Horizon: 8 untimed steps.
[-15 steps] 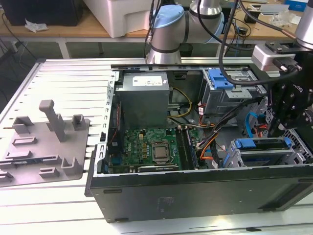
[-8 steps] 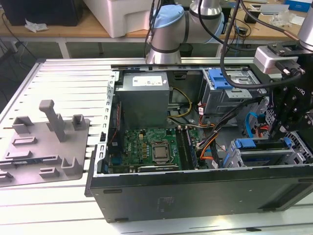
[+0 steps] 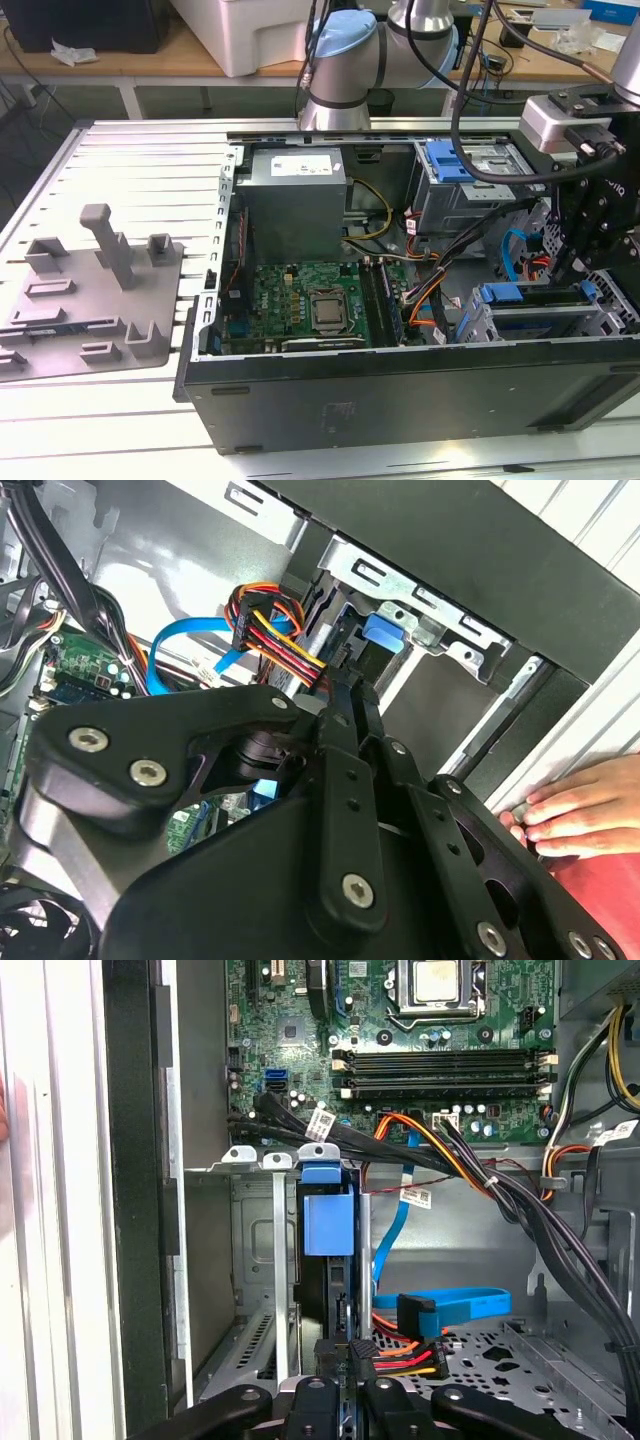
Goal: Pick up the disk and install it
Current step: 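Insert the first disk wire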
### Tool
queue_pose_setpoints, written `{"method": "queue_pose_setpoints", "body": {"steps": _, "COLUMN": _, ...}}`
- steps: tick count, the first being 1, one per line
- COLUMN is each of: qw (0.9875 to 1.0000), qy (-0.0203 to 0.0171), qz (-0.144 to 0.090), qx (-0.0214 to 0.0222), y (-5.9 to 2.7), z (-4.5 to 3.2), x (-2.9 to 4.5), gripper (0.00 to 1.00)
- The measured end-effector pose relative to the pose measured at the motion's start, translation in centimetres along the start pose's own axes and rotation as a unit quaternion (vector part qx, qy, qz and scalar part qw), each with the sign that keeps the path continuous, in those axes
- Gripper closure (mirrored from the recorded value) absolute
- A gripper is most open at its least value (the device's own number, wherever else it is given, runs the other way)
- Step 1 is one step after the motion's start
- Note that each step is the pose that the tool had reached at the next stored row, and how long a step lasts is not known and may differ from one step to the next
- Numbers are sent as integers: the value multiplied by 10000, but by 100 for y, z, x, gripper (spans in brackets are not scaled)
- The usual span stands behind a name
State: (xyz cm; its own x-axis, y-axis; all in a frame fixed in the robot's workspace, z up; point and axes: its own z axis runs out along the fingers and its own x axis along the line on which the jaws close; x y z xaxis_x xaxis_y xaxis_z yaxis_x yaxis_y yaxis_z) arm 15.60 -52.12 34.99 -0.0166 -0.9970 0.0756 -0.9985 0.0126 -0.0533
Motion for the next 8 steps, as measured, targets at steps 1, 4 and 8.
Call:
{"method": "queue_pose_setpoints", "body": {"steps": 1, "qw": 10000, "qy": 0, "qz": 0, "qx": 0, "y": -1, "z": 0, "x": 0, "gripper": 84}}
{"method": "queue_pose_setpoints", "body": {"steps": 4, "qw": 10000, "qy": -2, "qz": -1, "qx": 0, "y": -7, "z": 1, "x": 0, "gripper": 84}}
{"method": "queue_pose_setpoints", "body": {"steps": 8, "qw": 10000, "qy": 0, "qz": -1, "qx": 0, "y": -9, "z": 3, "x": 0, "gripper": 84}}
